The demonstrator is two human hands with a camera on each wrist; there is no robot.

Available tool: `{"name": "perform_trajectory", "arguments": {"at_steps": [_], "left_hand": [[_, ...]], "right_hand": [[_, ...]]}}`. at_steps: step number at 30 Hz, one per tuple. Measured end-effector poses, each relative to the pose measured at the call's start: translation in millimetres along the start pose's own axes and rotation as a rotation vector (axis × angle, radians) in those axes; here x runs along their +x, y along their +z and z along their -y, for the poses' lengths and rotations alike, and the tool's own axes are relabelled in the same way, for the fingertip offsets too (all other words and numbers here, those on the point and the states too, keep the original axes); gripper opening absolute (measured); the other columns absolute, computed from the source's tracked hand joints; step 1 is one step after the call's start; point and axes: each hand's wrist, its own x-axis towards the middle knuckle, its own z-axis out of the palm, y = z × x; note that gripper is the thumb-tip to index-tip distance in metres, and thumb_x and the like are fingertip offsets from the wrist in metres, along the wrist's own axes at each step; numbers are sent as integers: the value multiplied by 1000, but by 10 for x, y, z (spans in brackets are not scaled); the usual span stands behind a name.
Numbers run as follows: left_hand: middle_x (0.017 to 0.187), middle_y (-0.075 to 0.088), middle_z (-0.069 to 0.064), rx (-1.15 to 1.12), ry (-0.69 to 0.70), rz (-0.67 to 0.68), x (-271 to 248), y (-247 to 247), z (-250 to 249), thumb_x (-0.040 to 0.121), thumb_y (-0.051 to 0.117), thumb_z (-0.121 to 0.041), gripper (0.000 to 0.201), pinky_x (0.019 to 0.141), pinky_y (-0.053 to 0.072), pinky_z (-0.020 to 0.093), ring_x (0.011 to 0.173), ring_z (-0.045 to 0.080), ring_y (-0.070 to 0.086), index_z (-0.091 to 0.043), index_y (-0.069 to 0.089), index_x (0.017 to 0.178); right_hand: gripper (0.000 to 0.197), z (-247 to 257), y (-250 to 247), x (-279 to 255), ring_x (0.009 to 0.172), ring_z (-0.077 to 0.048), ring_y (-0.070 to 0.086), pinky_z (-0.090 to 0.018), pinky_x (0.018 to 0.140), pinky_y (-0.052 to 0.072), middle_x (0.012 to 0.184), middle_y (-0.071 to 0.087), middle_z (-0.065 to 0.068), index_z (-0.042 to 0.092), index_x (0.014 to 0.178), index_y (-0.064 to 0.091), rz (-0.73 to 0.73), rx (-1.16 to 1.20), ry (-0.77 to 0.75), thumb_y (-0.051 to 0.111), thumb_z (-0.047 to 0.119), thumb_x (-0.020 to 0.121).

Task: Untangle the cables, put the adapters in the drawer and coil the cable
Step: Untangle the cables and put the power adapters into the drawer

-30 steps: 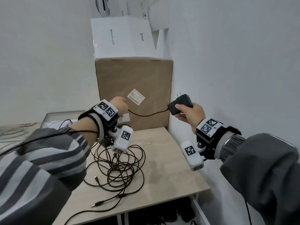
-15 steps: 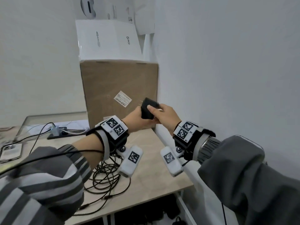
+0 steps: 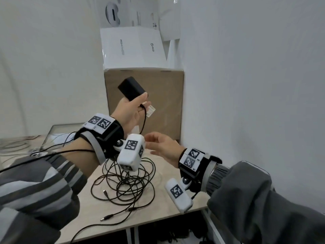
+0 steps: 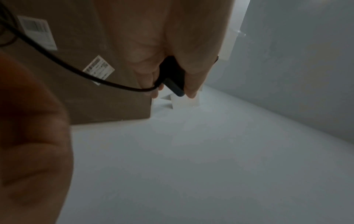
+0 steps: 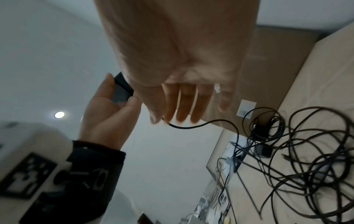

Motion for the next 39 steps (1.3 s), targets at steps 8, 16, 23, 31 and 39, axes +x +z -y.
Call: {"name": "perform_trajectory", "arguments": {"at_steps": [8,16,23,31,39], "left_hand": [[99,59,7,19,45,-45,-97,-336,-142,92,61,-13,26,84,54,26,97,20,63,-2,51,113],[72,57,3,285,81,-389,24,-928,-328,76,79,-19,22,68,46,30,66,15,54,-14,58,80],[79,60,5,-150,-137,-444,66,-1094,-199,87,67,-21,16,58,47,21,69,15,59,-12,56,92],[87,69,8,216,-291,-286,82,-1144,-3,78,75,-15,37,55,48,18,67,12,62,-5,60,110],[97,66,8,888,-359,35,-86,-935,555,76,79,-20,31,57,53,24,77,17,66,-14,62,102]], "right_hand": [[17,241,334,265,79,-5,65,-35,99,41,91,67,-1,13,101,60,180,96,-7,45,6,98],[26,255,62,343,53,-7,36,-21,56,32,50,47,13,6,97,68,-87,-69,-104,49,25,99],[18,687,-329,651,76,7,59,-14,70,43,96,70,6,17,91,75,-219,-646,-218,58,22,93],[18,789,-615,960,89,-16,59,-19,67,41,99,72,-2,16,85,77,-444,-802,-122,60,22,87],[16,627,-378,1032,61,-11,49,-22,52,33,66,58,7,16,87,77,-352,-893,-57,63,24,85]]}}
